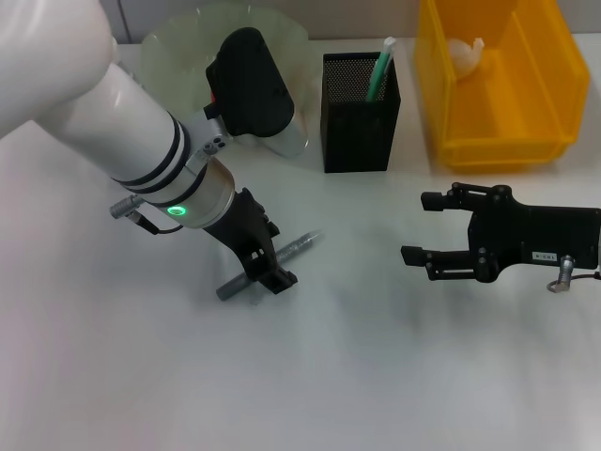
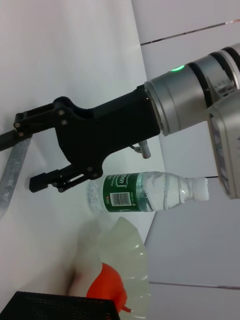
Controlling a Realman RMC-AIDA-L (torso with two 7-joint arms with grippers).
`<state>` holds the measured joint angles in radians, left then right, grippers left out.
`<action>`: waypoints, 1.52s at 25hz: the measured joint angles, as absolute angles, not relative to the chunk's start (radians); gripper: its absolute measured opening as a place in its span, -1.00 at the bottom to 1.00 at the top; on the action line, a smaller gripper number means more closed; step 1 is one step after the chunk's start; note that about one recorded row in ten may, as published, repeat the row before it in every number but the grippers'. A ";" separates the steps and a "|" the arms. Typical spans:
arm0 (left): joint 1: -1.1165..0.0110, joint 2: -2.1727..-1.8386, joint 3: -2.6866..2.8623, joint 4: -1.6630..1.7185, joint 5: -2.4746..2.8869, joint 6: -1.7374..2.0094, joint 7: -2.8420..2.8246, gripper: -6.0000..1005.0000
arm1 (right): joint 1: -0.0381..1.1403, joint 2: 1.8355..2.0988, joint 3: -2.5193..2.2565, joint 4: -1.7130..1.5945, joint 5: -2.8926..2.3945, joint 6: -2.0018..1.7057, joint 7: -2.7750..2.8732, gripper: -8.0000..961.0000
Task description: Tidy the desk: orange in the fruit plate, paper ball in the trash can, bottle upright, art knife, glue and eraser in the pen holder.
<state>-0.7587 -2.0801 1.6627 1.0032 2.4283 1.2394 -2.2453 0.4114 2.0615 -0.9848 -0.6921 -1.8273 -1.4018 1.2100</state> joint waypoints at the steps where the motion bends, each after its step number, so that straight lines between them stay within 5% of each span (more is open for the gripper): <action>1: -0.759 -2.080 1.663 1.003 2.428 1.239 -2.245 0.54 | 0.411 2.062 -0.985 -0.692 -1.827 -1.402 1.210 0.70; 17: -0.767 -2.080 1.664 0.976 2.438 1.233 -2.246 -0.15 | 0.411 2.063 -0.985 -0.695 -1.821 -1.402 1.214 0.70; 29: -0.774 -2.080 1.664 0.963 2.455 1.236 -2.243 -0.20 | 0.419 2.063 -0.976 -0.695 -1.819 -1.402 1.217 0.70; 32: -0.774 -2.080 1.664 0.963 2.457 1.237 -2.243 -0.67 | 0.422 2.063 -0.976 -0.695 -1.819 -1.402 1.218 0.70; 38: -0.761 -2.079 1.629 0.995 2.447 1.244 -2.237 -0.69 | 0.424 2.065 -0.975 -0.695 -1.819 -1.402 1.229 0.69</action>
<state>-0.7611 -2.0787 1.6289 0.9953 2.4466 1.2439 -2.2371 0.4242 2.0648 -0.9755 -0.6949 -1.8191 -1.4021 1.2289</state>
